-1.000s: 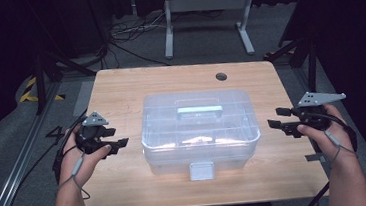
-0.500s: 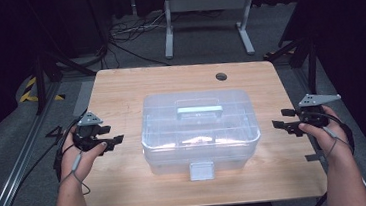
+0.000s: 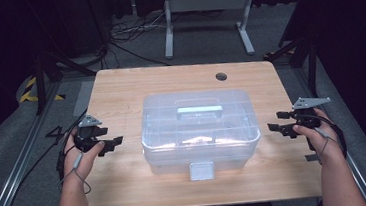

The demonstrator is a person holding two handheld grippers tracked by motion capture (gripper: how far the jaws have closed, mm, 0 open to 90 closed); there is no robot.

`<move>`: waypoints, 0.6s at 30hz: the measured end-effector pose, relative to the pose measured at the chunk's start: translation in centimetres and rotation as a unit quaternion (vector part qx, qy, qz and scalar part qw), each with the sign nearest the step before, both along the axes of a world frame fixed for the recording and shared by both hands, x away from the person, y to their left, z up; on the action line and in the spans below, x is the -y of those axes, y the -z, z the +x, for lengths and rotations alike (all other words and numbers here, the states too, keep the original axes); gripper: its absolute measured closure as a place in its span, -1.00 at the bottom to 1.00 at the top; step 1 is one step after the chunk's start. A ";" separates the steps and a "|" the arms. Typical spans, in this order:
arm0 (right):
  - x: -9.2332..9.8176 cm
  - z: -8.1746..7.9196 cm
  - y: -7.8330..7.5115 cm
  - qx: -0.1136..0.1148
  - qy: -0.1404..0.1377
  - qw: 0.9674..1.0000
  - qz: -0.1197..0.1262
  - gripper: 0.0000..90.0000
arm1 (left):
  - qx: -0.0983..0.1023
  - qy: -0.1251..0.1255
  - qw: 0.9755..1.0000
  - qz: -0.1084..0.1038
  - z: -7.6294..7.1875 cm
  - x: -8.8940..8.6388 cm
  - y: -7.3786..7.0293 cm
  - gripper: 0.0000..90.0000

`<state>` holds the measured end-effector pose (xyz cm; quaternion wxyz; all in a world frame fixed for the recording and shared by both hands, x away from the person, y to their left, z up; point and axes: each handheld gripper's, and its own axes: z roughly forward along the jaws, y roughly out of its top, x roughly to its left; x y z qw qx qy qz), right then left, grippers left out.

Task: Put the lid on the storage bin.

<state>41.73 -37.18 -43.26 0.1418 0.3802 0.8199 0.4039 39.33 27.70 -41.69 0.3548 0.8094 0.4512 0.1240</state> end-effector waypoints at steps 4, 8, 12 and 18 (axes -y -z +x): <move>0.0 0.3 0.7 -0.005 0.004 1.000 -0.002 -0.33 | -0.005 0.001 1.000 0.003 0.2 0.1 0.5 -0.38; -0.1 0.5 1.5 -0.014 0.005 1.000 -0.009 -0.33 | -0.018 0.002 1.000 0.009 0.3 0.2 1.2 -0.38; -0.3 0.8 2.2 -0.017 0.004 1.000 -0.020 -0.33 | -0.024 0.006 1.000 0.013 0.5 0.3 1.8 -0.38; -0.6 1.1 3.3 -0.025 0.004 0.999 -0.029 -0.33 | -0.042 0.015 0.999 0.028 0.8 0.5 2.8 -0.38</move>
